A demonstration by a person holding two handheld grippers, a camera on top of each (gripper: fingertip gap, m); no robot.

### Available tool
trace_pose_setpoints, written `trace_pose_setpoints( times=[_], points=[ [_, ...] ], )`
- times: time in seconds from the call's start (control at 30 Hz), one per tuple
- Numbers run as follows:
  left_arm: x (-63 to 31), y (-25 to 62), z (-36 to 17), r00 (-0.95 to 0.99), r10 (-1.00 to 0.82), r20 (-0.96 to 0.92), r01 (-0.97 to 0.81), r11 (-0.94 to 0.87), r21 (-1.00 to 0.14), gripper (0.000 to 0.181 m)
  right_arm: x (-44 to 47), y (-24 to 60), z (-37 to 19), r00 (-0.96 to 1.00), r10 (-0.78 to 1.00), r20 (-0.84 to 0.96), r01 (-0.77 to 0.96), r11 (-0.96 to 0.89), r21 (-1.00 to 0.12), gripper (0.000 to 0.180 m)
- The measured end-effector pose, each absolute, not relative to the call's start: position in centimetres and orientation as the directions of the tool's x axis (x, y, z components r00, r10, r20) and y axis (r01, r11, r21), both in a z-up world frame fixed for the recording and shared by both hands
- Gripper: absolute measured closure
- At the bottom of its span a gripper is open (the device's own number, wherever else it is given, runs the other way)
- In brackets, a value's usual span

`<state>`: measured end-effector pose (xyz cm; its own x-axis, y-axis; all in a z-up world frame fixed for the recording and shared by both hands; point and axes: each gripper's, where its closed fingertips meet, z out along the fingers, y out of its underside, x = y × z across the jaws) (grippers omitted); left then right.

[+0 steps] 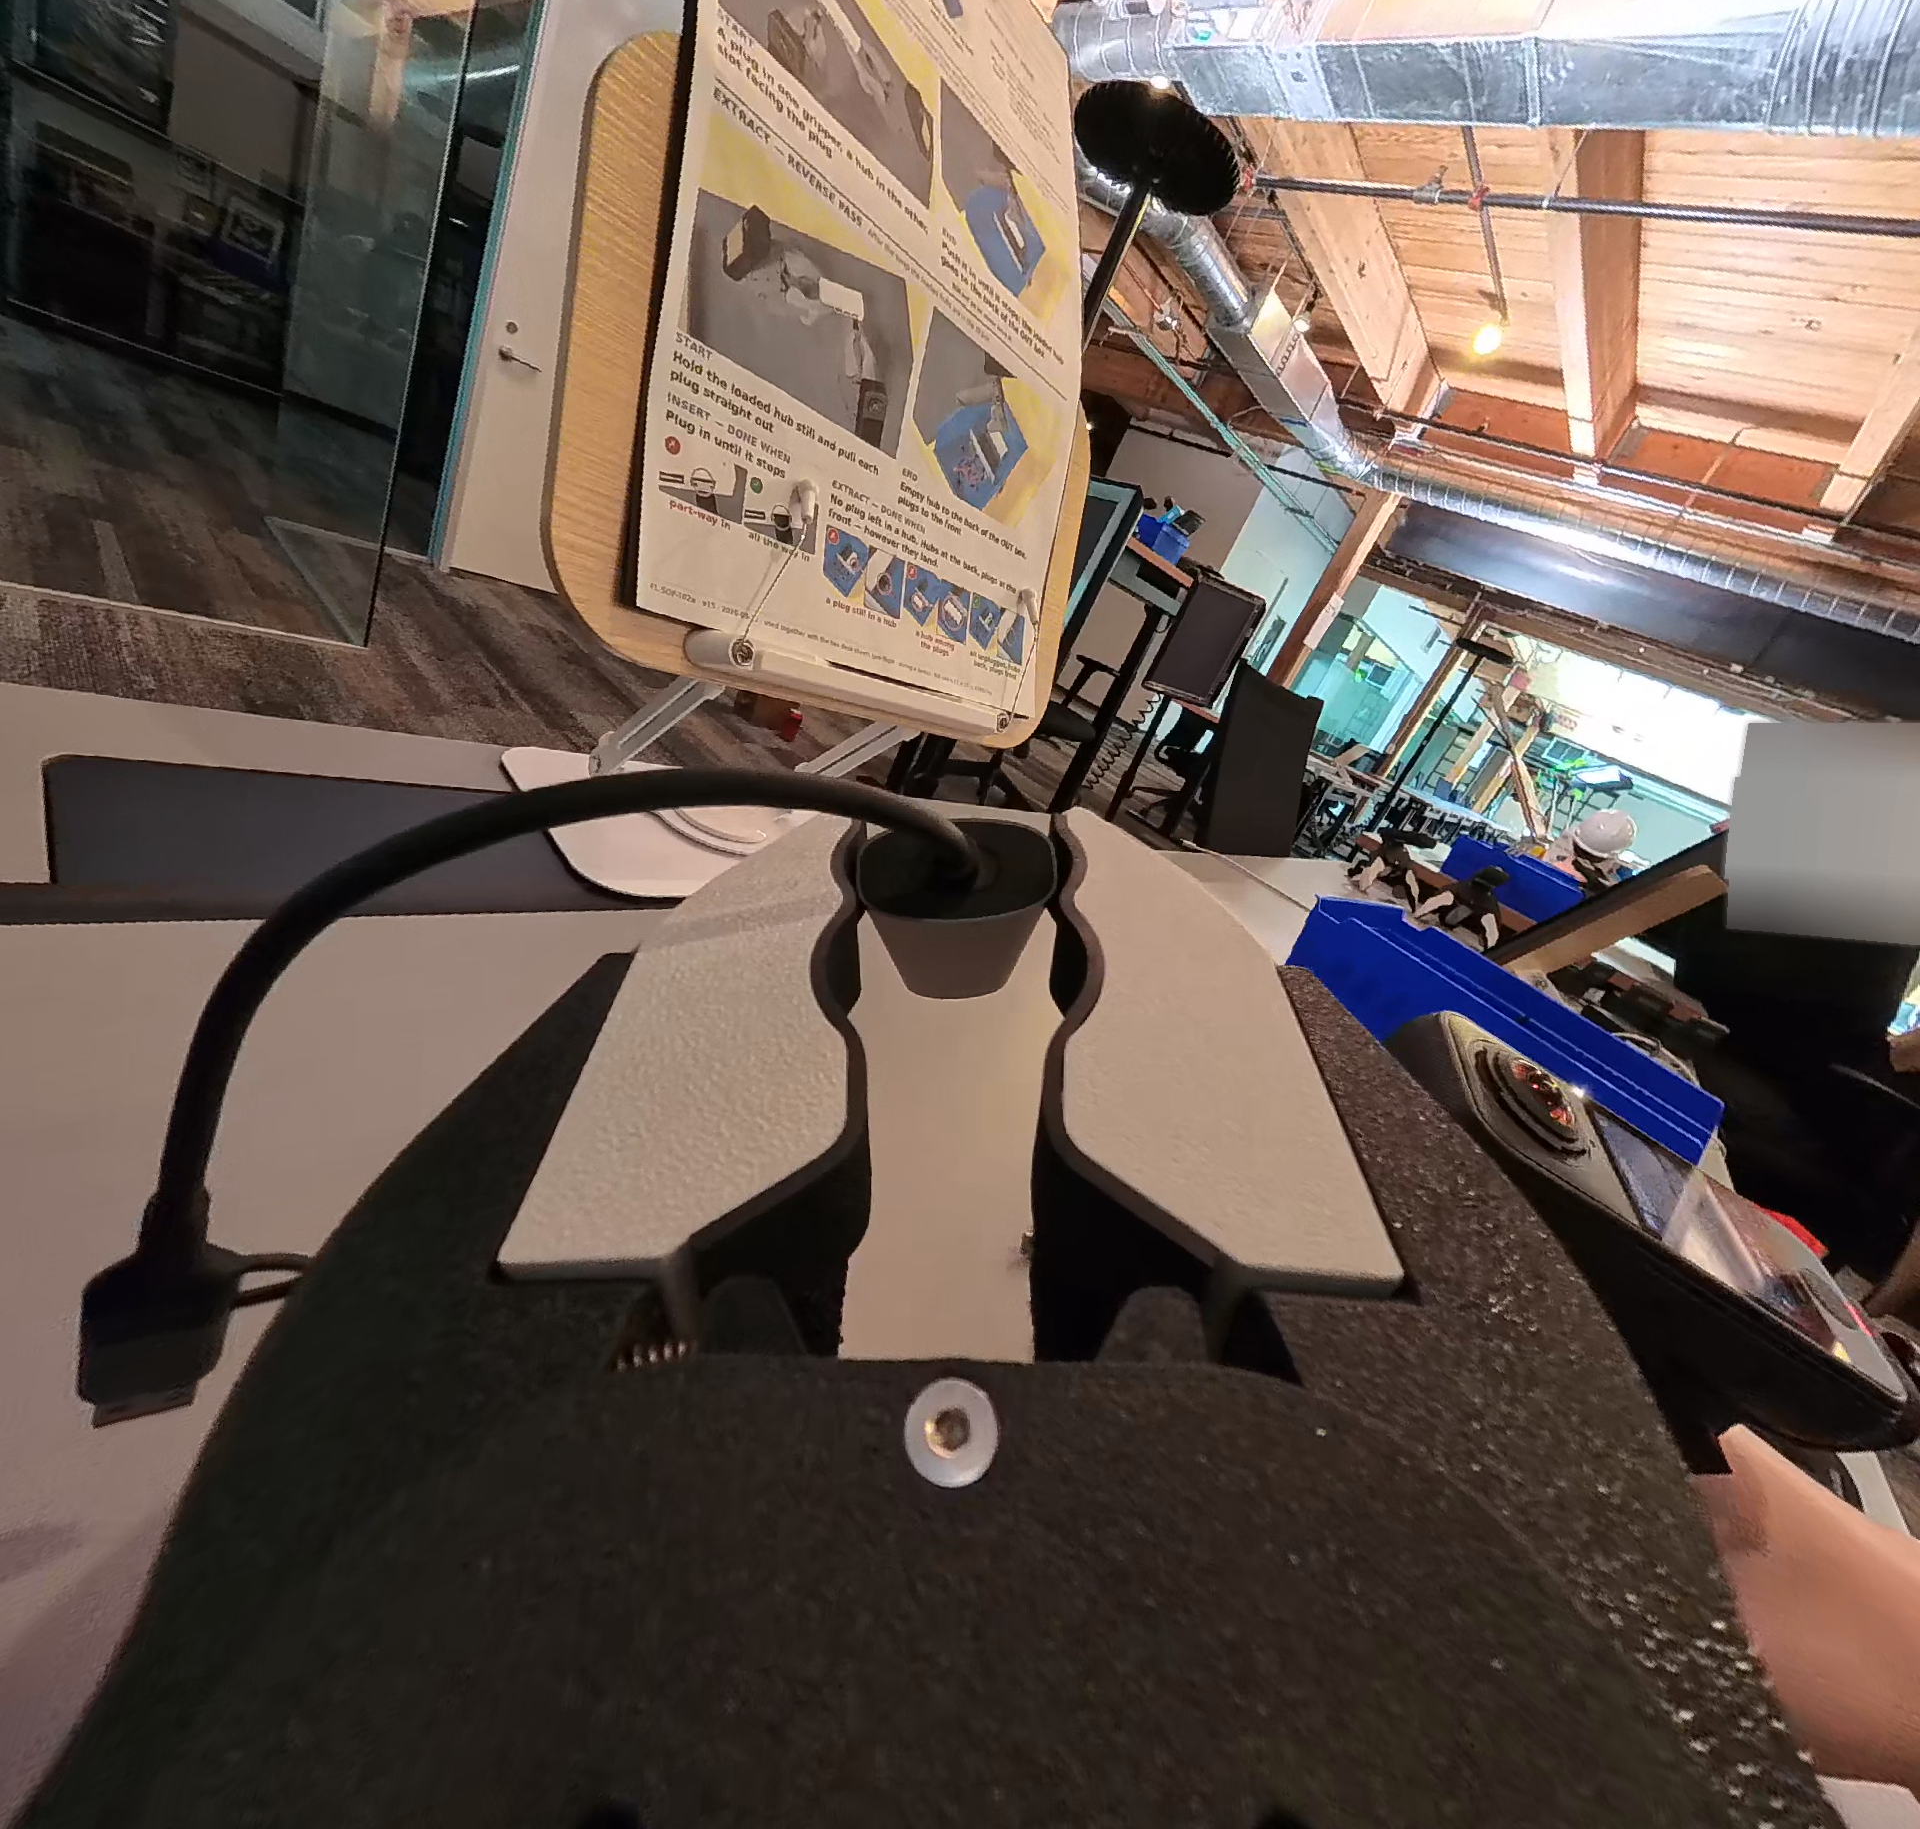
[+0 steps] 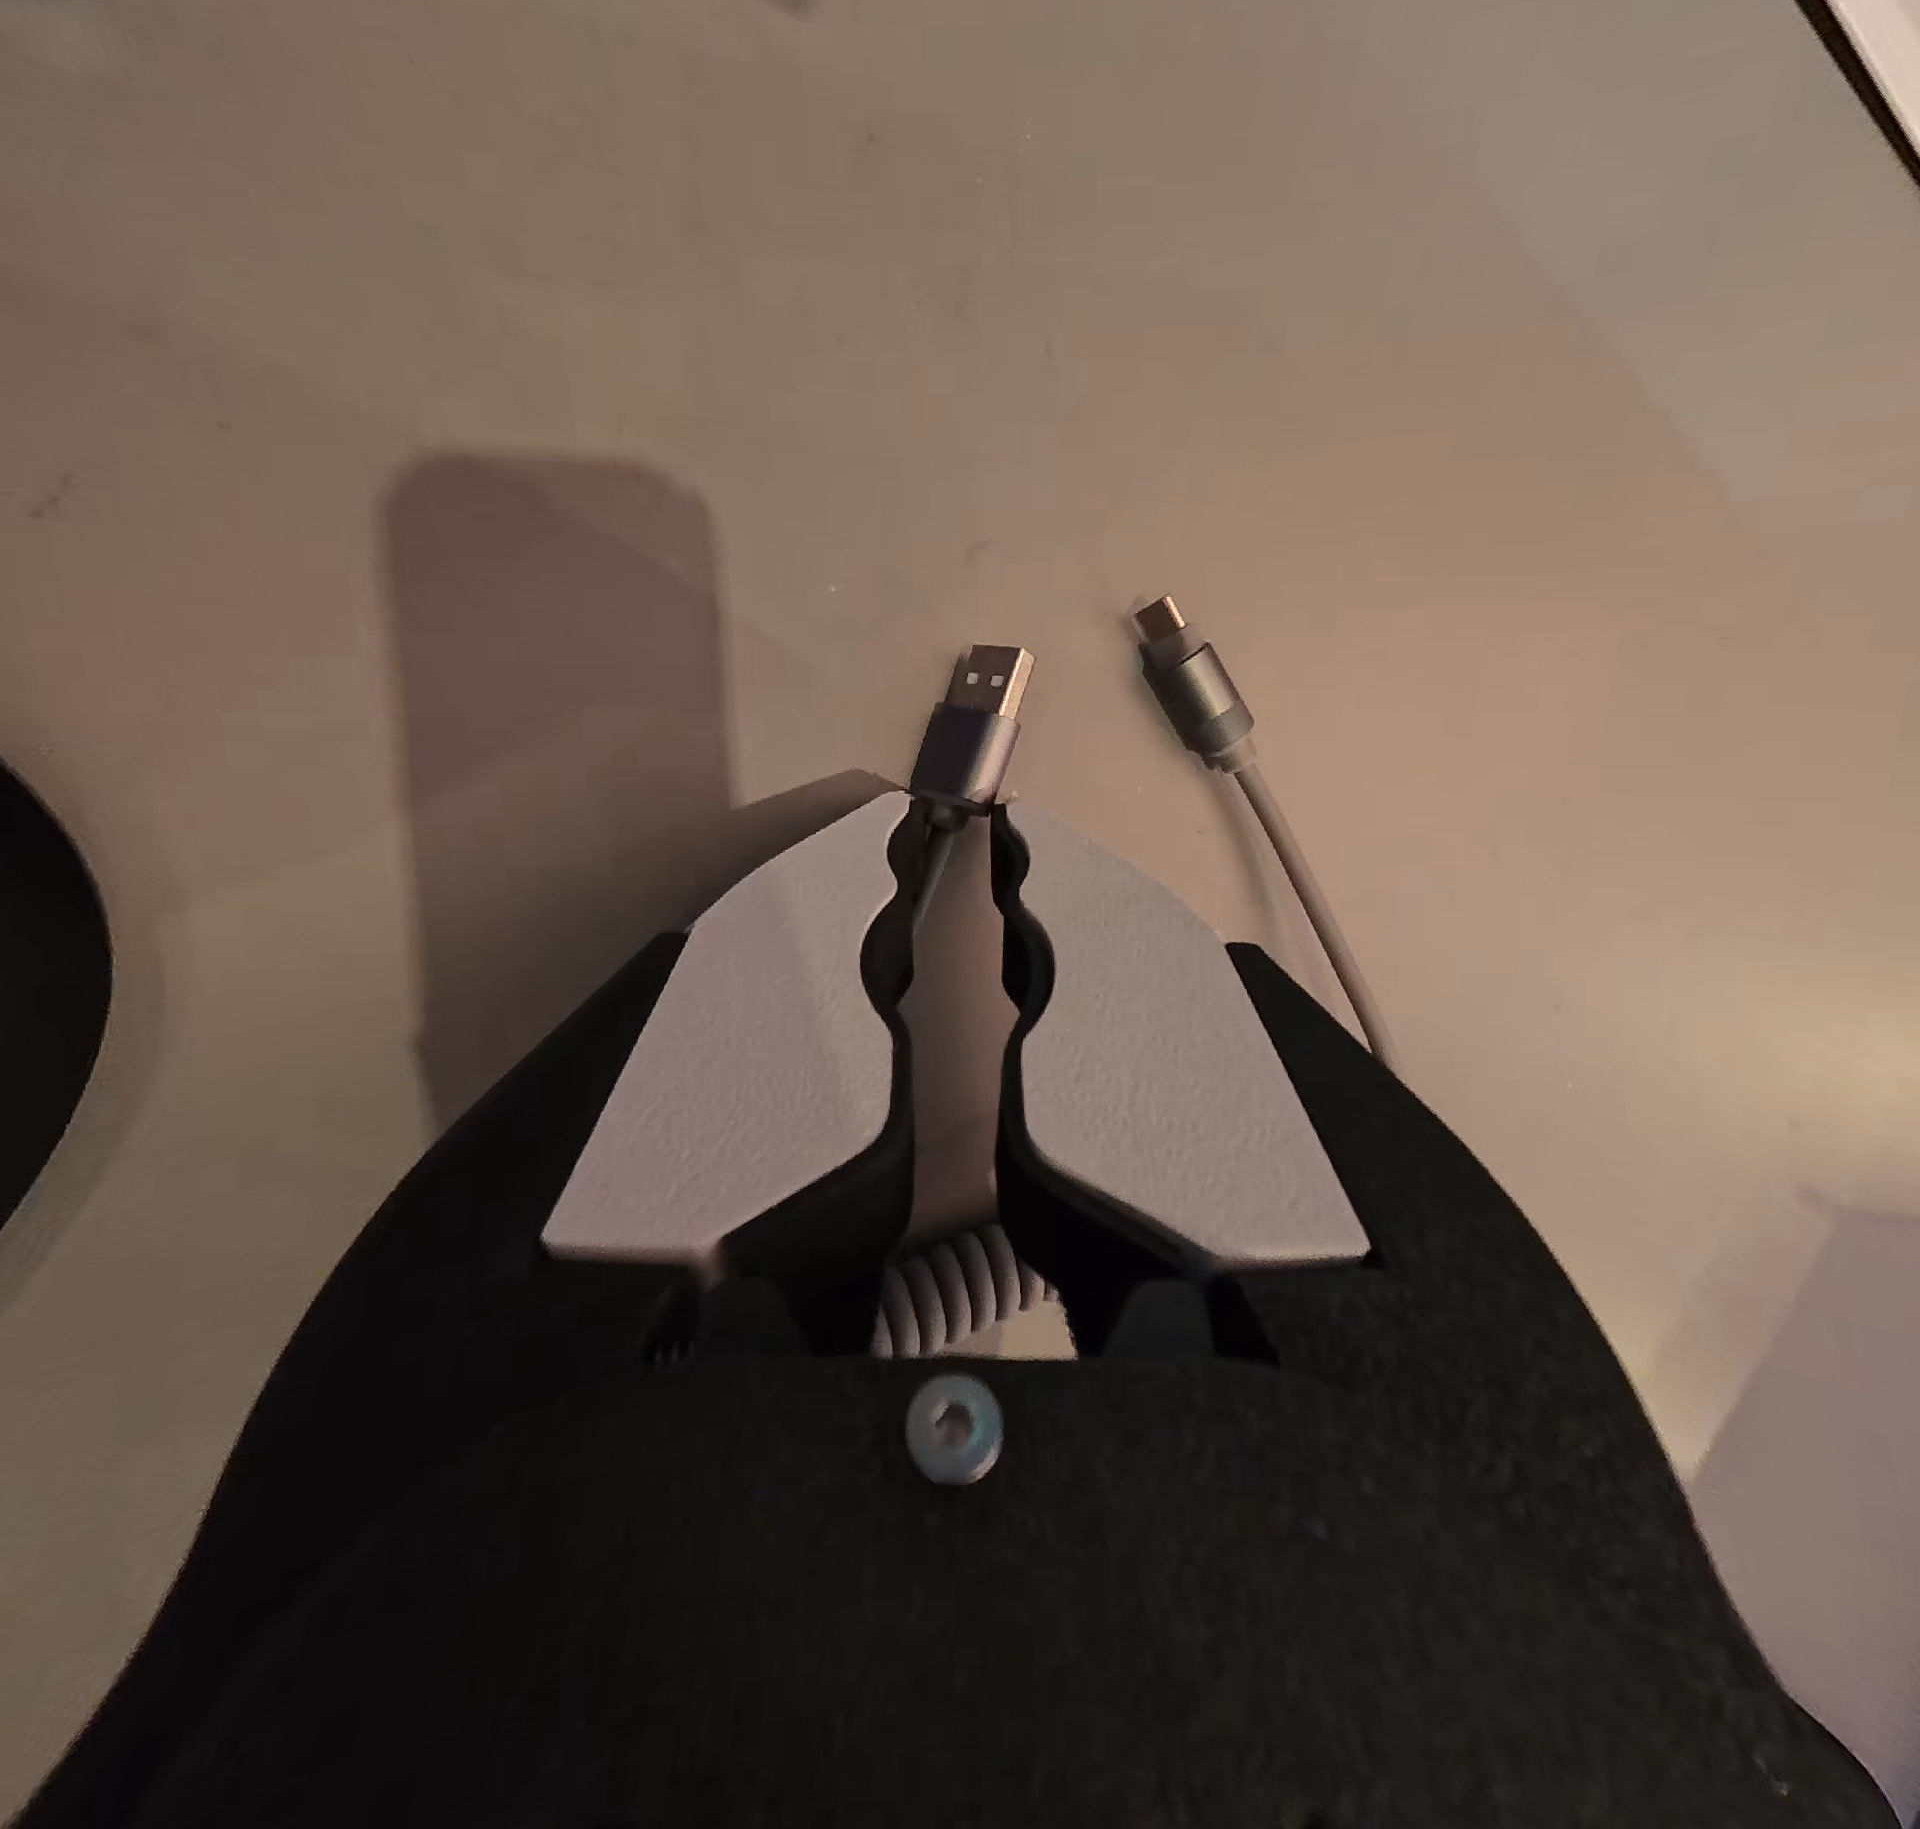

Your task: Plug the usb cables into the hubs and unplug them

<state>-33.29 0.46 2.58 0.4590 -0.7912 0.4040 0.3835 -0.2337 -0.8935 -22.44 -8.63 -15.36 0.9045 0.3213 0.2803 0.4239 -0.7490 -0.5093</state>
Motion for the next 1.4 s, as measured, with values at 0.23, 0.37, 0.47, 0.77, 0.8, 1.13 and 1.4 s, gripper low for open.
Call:
trace_pose_setpoints(
  times=[0.23, 0.37, 0.47, 0.77, 0.8, 1.13, 1.4],
  points=[
    [-33.2, 0.5, 2.5, 0.454, -0.791, 0.409, 0.386, -0.239, -0.891, 0.148, -22.4, -8.6, -15.4, 0.914, 0.342, 0.217, 0.405, -0.751, -0.522, 0.169],
    [-33.1, 0.5, 2.4, 0.451, -0.792, 0.411, 0.384, -0.243, -0.891, 0.148, -22.4, -8.6, -15.4, 0.912, 0.368, 0.182, 0.405, -0.732, -0.548, 0.170],
    [-33.0, 0.5, 2.4, 0.449, -0.793, 0.411, 0.383, -0.245, -0.891, 0.148, -22.5, -8.6, -15.4, 0.914, 0.377, 0.151, 0.390, -0.712, -0.583, 0.169],
    [-32.7, 0.3, 2.3, 0.443, -0.800, 0.405, 0.376, -0.245, -0.894, 0.148, -22.2, -8.0, -13.2, 0.918, 0.396, 0.026, 0.291, -0.629, -0.721, 0.170],
    [-32.6, 0.3, 2.3, 0.444, -0.800, 0.404, 0.374, -0.244, -0.895, 0.148, -22.1, -7.9, -12.7, 0.918, 0.395, 0.020, 0.281, -0.616, -0.736, 0.170],
    [-31.8, -0.1, 2.4, 0.436, -0.813, 0.387, 0.358, -0.239, -0.903, 0.148, -20.6, -8.2, -7.6, 0.895, 0.417, -0.155, 0.070, -0.475, -0.877, 0.170],
    [-31.1, -0.8, 3.0, 0.414, -0.834, 0.365, 0.359, -0.218, -0.907, 0.148, -17.3, -8.8, -3.7, 0.845, 0.436, -0.309, -0.145, -0.369, -0.918, 0.170]
  ],
)
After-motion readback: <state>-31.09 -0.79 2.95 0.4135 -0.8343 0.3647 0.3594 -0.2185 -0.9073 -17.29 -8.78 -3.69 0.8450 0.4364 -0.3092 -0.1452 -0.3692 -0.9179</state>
